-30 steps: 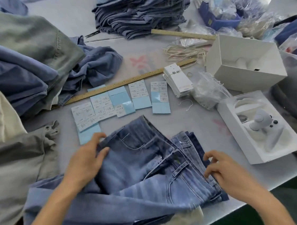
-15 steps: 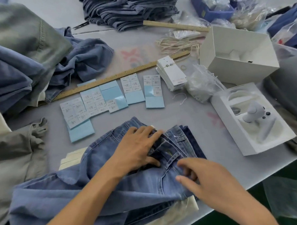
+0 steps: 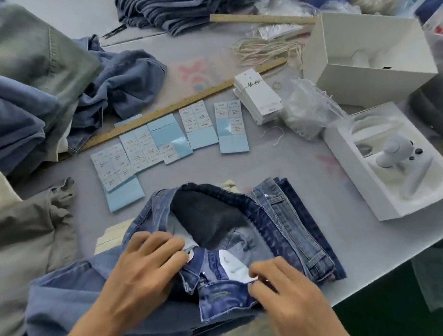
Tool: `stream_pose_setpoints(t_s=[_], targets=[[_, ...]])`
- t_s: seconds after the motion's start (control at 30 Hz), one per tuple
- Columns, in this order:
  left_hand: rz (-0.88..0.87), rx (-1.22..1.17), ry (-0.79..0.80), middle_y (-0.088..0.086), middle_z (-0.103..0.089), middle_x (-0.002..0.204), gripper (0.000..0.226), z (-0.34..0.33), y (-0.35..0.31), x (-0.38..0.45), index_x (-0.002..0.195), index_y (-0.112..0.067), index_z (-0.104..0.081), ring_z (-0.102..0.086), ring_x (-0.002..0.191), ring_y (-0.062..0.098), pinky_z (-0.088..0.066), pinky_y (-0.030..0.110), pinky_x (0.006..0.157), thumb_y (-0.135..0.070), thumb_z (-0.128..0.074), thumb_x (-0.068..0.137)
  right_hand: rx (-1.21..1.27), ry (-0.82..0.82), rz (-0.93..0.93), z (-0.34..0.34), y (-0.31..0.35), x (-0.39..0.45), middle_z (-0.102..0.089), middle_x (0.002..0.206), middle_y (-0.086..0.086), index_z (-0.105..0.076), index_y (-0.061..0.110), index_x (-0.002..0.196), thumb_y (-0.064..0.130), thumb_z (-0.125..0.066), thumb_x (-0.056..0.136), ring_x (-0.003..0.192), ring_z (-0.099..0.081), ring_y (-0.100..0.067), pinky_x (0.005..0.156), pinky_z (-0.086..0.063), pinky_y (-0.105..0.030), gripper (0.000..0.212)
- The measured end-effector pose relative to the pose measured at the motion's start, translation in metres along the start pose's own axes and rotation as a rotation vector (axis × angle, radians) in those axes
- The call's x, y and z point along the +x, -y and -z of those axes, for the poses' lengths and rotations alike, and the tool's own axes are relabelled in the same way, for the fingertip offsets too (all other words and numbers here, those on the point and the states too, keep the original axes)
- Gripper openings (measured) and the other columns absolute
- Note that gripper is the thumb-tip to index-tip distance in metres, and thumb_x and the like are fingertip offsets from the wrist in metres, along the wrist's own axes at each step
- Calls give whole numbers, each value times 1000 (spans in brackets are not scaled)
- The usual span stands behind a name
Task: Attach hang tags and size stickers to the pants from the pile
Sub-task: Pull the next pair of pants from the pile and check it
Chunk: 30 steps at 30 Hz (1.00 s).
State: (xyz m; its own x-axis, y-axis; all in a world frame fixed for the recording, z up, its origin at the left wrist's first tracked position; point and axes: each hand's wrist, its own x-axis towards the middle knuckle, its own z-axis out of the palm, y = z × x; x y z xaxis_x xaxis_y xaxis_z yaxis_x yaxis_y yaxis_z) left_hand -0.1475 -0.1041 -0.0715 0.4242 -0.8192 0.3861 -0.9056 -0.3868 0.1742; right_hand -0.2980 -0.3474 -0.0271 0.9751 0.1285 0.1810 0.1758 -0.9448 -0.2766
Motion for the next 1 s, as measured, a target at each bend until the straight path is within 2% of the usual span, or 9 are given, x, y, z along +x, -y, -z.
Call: stream_pose_setpoints(t_s=[0.17, 0.27, 0.43, 0.57, 0.63, 0.7, 0.83, 0.93, 1.0], targets=[[62, 28, -34, 7, -72, 108, 11, 3, 8, -24, 104, -18, -60, -58, 98, 28, -45, 40, 85, -29, -57, 100, 6, 13, 98, -10, 21, -12, -68, 90, 10, -71, 23, 73, 18, -74, 81, 73, -63, -9, 65, -53, -21, 9], [94, -88, -22, 10, -69, 113, 53, 10, 10, -31, 106, -16, -65, -58, 92, 27, -48, 36, 83, -67, -57, 93, -1, -46, 75, -12, 23, -11, -72, 89, 9, -75, 21, 72, 16, -64, 82, 76, -68, -10, 69, -55, -22, 16], [506, -207, -162, -1, -50, 109, 45, 13, -5, -30, 69, -12, -69, -54, 72, 15, -46, 30, 55, -45, -60, 98, 20, -18, 36, -11, 26, -13, -72, 87, 7, -78, 18, 74, 32, -62, 82, 66, -66, -14, 58, -55, -25, 23], [999, -435, -112, -16, -67, 87, 28, 9, -10, -18, 99, -37, -53, -63, 70, 5, -48, 19, 63, -56, -69, 87, 11, -17, -3, -11, 34, -11, -70, 82, 7, -77, 19, 72, 27, -60, 77, 60, -62, -13, 54, -55, -25, 20], [1192, -606, -113, -12, -75, 77, 46, 5, -8, -16, 118, -46, -43, -69, 65, 10, -54, 35, 64, -47, -73, 83, 14, -15, 4, -11, 37, -10, -70, 79, 8, -76, 20, 70, 25, -59, 74, 58, -62, -12, 53, -54, -24, 18], [1276, -740, -109, -1, -77, 79, 44, 7, -9, -7, 121, -51, -47, -73, 70, 24, -59, 47, 67, -29, -71, 92, 18, 4, 13, -9, 40, -9, -70, 79, 8, -76, 21, 69, 26, -59, 75, 56, -61, -11, 52, -53, -22, 19], [1441, -1208, -341, 10, -78, 90, 35, 12, -15, 12, 97, -36, -72, -72, 65, 19, -58, 29, 51, -3, -59, 100, 81, 47, -63, 0, 44, 2, -68, 78, 12, -73, 25, 68, 29, -57, 83, 54, -61, -6, 51, -48, -19, 23], [1493, -1454, -466, 15, -76, 103, 26, 12, -18, 18, 113, -19, -66, -71, 73, 23, -61, 35, 56, 0, -55, 98, 212, 107, -163, 7, 42, 23, -69, 87, 17, -75, 30, 89, 34, -51, 92, 51, -57, -1, 43, -48, -17, 25], [1478, -1604, -524, 16, -75, 106, 33, 12, -18, 21, 120, -14, -59, -72, 80, 25, -62, 38, 64, 1, -57, 90, 355, 74, -222, 7, 36, 41, -68, 97, 17, -73, 27, 106, 36, -51, 98, 59, -60, -2, 53, -53, -19, 25]])
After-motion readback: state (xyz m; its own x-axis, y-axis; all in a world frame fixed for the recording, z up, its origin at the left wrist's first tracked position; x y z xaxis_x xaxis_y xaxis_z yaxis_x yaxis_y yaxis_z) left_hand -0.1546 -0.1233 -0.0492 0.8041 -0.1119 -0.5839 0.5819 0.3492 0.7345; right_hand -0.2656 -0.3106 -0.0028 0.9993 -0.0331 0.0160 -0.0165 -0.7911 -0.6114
